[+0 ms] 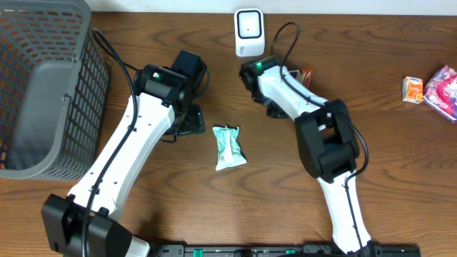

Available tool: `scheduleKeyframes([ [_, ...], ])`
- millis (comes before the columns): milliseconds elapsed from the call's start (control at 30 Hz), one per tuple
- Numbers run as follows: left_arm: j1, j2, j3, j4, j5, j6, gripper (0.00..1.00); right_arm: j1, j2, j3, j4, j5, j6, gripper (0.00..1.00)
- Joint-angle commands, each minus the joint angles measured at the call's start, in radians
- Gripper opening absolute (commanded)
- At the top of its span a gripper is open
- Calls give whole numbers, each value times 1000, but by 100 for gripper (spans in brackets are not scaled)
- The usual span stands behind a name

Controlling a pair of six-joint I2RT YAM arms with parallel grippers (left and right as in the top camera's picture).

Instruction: Scan the item barcode

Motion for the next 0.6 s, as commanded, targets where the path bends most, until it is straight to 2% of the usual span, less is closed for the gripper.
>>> scheduleKeyframes([
  [0, 1, 8, 2, -6, -16, -12, 98, 41, 10, 26, -7, -92, -30, 24],
  [100, 1, 8, 2, -6, -16, -12, 98, 42, 10, 87, -48, -118, -47, 25],
  [167, 1, 8, 2, -6, -16, -12, 98, 41, 10, 137, -83, -120, -58, 41],
  [267, 1, 8, 2, -6, -17, -12, 98, 32, 10, 226, -145, -129, -63, 58],
  [333, 1, 8, 2, -6, -16, -12, 98, 12, 10, 296, -180, -166, -65, 60],
  [467, 1, 8, 2, -6, -16, -12, 98, -31, 10, 374, -189, -325, -198, 61],
  [567, 1, 8, 2, -6, -16, -12, 98, -62, 10, 377, -189, -422, -252, 69],
])
